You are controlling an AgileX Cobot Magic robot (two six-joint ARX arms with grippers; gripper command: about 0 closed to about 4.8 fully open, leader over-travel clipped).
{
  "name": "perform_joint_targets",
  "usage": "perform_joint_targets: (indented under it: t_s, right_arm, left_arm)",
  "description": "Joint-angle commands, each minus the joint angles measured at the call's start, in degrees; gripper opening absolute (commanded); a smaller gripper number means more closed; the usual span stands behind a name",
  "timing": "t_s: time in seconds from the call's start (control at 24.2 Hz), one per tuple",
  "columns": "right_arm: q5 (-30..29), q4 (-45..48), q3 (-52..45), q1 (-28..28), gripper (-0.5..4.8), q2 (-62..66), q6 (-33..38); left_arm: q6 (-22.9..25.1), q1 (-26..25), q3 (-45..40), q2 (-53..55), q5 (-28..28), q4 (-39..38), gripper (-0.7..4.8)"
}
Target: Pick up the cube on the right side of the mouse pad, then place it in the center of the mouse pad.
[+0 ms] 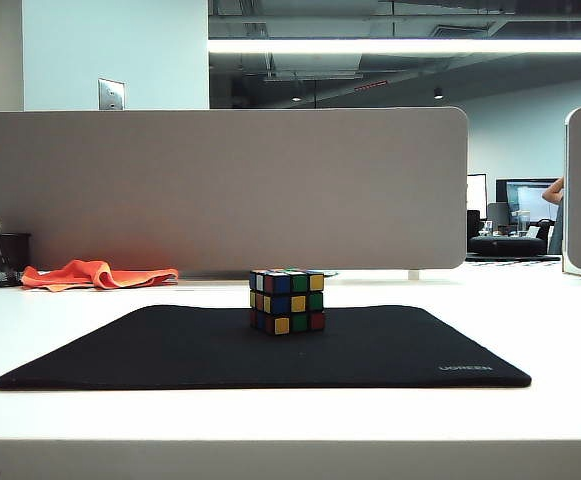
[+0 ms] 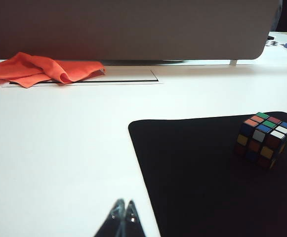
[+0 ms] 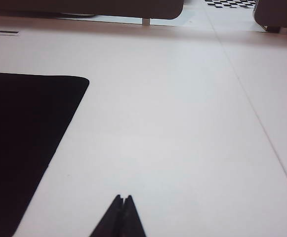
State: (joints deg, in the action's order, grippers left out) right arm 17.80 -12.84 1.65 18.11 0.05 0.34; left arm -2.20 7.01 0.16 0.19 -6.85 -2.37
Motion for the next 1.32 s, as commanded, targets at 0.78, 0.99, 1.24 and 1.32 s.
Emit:
perform_joint_targets:
  t_s: [0.78,0.99,1.24,1.32]
  right_arm:
    - [-0.4,0.6,0.3,-1.9,0.00,-0.1,2.6]
    - [-0.4,0.6,0.3,-9.9,0.00,-0.1,2.6]
    - [-0.3,1.3,-0.4,-15.3,0.00,-0.1,2.6]
    - [-0.4,1.9,-0.6,-16.4,0.00,-0.1,2.6]
  left_arm:
    - [0.2,-0.2,0.2,0.0,-0.3,0.7,-0.06]
    - [0.2,-1.7,0.2,0.0,-0.9,0.7,-0.05]
    - [0.2,-8.9,0.2,0.0,-0.8,0.7,-0.06]
    - [0.2,-8.7,0.2,0.0,-0.9,0.7,-0.06]
